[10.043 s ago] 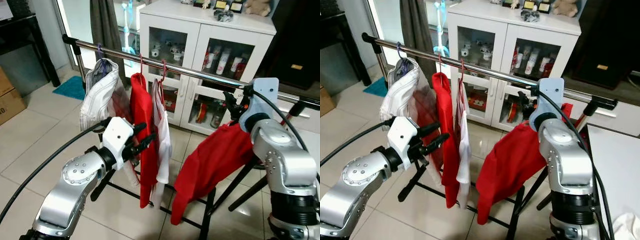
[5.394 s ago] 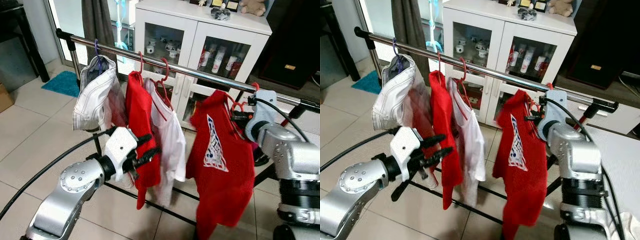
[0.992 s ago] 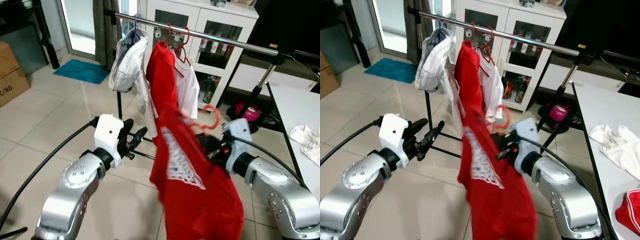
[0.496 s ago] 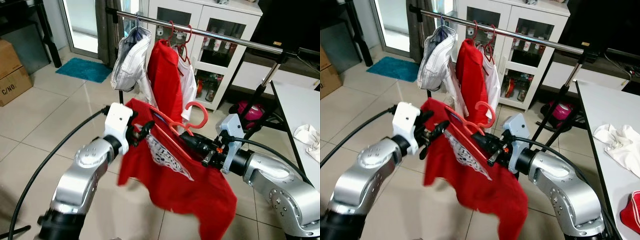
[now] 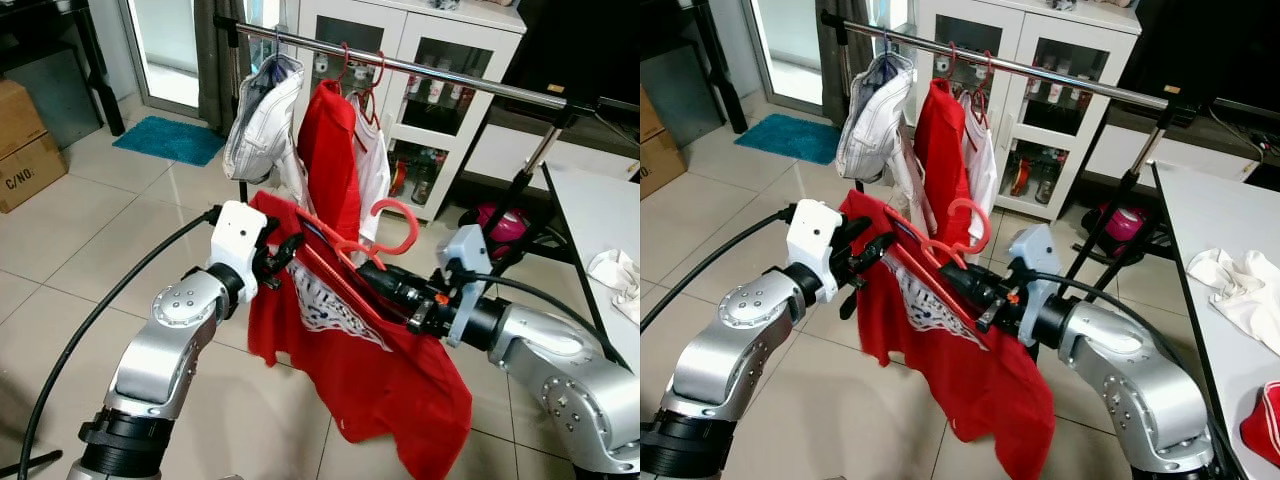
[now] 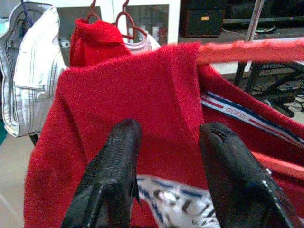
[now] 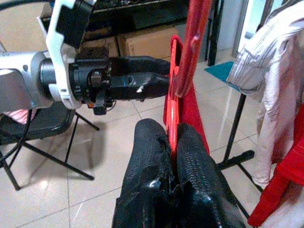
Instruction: Hang hanger
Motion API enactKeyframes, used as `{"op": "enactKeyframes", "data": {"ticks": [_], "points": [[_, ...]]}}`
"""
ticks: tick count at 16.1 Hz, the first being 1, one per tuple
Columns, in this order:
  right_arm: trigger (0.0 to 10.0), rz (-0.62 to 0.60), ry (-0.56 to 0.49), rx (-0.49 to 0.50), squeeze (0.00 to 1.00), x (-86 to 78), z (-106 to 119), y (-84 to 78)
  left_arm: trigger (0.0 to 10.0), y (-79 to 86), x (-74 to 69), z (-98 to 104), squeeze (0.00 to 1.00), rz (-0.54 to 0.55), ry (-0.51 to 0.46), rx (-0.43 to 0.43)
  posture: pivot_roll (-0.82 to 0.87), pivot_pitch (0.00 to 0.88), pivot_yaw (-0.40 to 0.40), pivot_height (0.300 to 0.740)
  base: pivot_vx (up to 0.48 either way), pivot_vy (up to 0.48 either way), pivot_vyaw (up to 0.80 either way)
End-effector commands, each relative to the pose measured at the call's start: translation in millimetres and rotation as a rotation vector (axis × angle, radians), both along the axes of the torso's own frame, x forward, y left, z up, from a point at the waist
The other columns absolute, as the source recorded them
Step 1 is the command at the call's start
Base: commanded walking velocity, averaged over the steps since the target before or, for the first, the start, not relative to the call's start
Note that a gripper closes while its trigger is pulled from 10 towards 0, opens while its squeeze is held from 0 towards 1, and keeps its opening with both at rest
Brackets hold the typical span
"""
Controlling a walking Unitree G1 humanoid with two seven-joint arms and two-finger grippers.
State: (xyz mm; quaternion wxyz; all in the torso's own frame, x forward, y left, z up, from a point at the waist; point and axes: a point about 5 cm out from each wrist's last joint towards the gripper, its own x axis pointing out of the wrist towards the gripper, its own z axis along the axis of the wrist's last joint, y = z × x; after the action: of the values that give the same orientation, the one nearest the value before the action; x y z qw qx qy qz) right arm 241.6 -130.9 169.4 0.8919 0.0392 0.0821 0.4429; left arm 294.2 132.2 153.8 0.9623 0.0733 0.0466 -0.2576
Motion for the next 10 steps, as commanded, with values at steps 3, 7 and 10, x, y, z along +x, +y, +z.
{"op": "enactKeyframes", "data": {"ticks": [3, 7, 10], "points": [[0.0, 0.021, -0.039, 0.039, 0.00, -0.1, 10.3, -2.4, 0.0, -3.7, 1.9, 1.0, 0.00, -0.016, -0.012, 0.007, -0.12, 0.000, -0.083, 0.740, 0.000, 0.000, 0.00], [0.0, 0.044, -0.039, 0.049, 0.00, -2.0, 12.1, -1.8, 0.0, -3.7, 3.0, -0.7, 0.00, -0.028, -0.014, 0.004, -0.12, 0.000, -0.084, 0.740, 0.000, 0.000, 0.00], [0.0, 0.048, -0.039, 0.048, 0.00, -2.4, 12.4, -2.0, 0.0, -4.4, 5.5, 0.7, 0.00, -0.045, -0.022, -0.005, -0.13, 0.000, -0.084, 0.740, 0.000, 0.000, 0.00]]}}
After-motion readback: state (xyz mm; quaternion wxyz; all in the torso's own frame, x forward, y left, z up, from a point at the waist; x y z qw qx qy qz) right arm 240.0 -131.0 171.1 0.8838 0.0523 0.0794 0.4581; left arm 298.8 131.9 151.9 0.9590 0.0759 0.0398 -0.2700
